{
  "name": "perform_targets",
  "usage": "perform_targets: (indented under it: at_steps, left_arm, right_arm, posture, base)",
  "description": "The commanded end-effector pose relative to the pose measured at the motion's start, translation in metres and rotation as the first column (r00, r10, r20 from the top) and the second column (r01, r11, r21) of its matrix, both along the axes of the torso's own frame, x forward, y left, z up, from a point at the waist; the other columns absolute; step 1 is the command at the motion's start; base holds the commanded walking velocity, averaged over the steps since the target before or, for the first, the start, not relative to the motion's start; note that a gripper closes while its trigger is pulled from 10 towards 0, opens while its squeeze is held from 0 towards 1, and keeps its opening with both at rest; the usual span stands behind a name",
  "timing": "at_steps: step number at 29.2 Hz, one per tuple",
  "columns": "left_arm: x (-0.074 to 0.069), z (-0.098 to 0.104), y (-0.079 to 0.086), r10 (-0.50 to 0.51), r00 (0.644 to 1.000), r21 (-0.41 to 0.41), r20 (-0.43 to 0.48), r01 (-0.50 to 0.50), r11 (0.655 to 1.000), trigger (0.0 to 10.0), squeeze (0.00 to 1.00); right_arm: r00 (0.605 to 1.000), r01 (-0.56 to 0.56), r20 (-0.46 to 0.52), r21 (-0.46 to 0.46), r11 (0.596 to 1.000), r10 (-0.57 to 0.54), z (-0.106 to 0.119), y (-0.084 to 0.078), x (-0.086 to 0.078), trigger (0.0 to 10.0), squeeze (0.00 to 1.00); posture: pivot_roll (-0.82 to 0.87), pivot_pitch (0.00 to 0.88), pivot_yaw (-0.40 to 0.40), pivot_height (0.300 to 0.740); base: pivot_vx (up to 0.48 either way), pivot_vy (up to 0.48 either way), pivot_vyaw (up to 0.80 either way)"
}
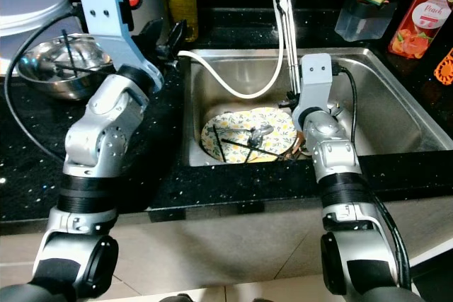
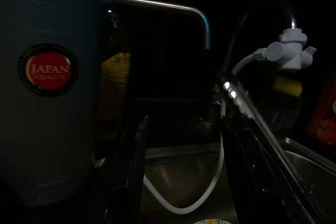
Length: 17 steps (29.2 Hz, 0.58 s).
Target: Kitchen organization
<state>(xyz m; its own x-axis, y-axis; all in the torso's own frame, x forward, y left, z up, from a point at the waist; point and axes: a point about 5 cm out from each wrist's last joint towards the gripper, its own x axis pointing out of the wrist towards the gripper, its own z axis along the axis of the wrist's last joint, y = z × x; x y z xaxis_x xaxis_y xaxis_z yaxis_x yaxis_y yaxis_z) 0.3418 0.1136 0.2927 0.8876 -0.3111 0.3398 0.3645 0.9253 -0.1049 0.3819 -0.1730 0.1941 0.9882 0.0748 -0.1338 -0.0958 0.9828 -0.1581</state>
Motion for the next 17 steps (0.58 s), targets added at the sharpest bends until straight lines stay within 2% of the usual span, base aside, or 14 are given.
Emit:
perform_targets:
  at_steps: [1,3,4,5,8,9,10,11,12,13,15,17]
  left_arm:
    - [-0.001,0.002,-0.002,-0.011,1.0,-0.007,0.008,0.011,1.0,10.0,0.0]
    - [-0.001,0.003,-0.002,-0.011,1.0,-0.008,0.009,0.011,1.0,10.0,0.0]
    - [-0.001,0.003,-0.002,-0.011,1.0,-0.008,0.009,0.011,1.0,10.0,0.0]
    - [-0.001,0.003,-0.002,-0.01,1.0,-0.006,0.009,0.011,1.0,10.0,0.0]
    - [-0.001,0.003,-0.002,-0.013,1.0,-0.007,0.008,0.013,1.0,10.0,0.0]
    - [-0.001,0.003,-0.002,-0.014,1.0,-0.007,0.008,0.014,1.0,10.0,0.0]
    - [-0.001,0.003,-0.002,-0.014,1.0,-0.007,0.008,0.014,1.0,10.0,0.0]
    - [-0.001,0.003,-0.003,-0.015,1.0,-0.007,0.007,0.015,1.0,10.0,0.0]
    - [0.0,0.002,-0.003,-0.016,1.0,-0.007,0.006,0.016,1.0,10.0,0.0]
    - [0.0,0.002,-0.003,-0.016,1.0,-0.007,0.006,0.016,1.0,10.0,0.0]
    - [0.0,0.002,-0.004,-0.019,1.0,-0.008,0.006,0.019,1.0,10.0,0.0]
    - [0.0,0.002,-0.005,-0.021,1.0,-0.009,0.005,0.021,1.0,10.0,0.0]
  right_arm:
    - [1.0,-0.009,0.012,-0.089,0.996,0.01,0.002,-0.001,-0.001,10.0,0.0]
    - [1.0,-0.021,-0.009,-0.169,0.985,0.02,0.002,-0.002,0.0,10.0,0.0]
    - [1.0,-0.021,-0.009,-0.169,0.985,0.02,0.002,-0.002,0.0,10.0,0.0]
    - [0.997,-0.077,-0.045,-0.272,0.959,0.067,0.001,-0.002,0.0,10.0,0.0]
    - [0.99,-0.14,-0.073,-0.432,0.891,0.121,0.001,-0.007,0.001,10.0,0.0]
    - [0.985,-0.171,-0.084,-0.513,0.841,0.149,0.001,-0.008,0.001,10.0,0.0]
    - [0.985,-0.171,-0.084,-0.513,0.841,0.149,0.001,-0.008,0.001,10.0,0.0]
    - [0.977,-0.212,-0.11,-0.567,0.796,0.182,0.0,-0.009,0.002,10.0,0.0]
    - [0.971,-0.238,-0.129,-0.595,0.768,0.201,0.0,-0.009,0.002,10.0,0.0]
    - [0.971,-0.238,-0.129,-0.595,0.768,0.201,0.0,-0.009,0.002,10.0,0.0]
    - [0.969,-0.244,-0.146,-0.479,0.843,0.197,0.0,-0.008,0.006,10.0,0.0]
    - [0.969,-0.238,-0.163,-0.44,0.866,0.184,-0.004,-0.007,0.009,10.0,0.0]
  posture:
    - [0.05,0.044,-0.031,0.74]
    - [0.05,0.044,-0.031,0.74]
    - [0.05,0.044,-0.031,0.74]
    - [0.05,0.044,-0.032,0.74]
    - [0.05,0.044,-0.032,0.74]
    - [0.05,0.044,-0.032,0.74]
    - [0.05,0.044,-0.032,0.74]
    - [0.05,0.044,-0.031,0.74]
    - [0.05,0.044,-0.031,0.74]
    - [0.05,0.044,-0.031,0.74]
    - [0.04,0.044,-0.031,0.74]
    - [0.04,0.045,-0.032,0.74]
  base:
    - [0.0,0.0,0.0]
    - [0.0,0.0,0.0]
    - [0.0,0.0,0.0]
    - [0.0,0.0,0.0]
    - [0.0,0.0,0.0]
    - [0.0,0.0,0.0]
    - [0.0,0.0,0.0]
    - [0.0,0.0,0.0]
    - [0.0,0.0,0.0]
    - [0.0,0.0,0.0]
    - [0.0,0.0,0.0]
    - [0.0,0.0,0.0]
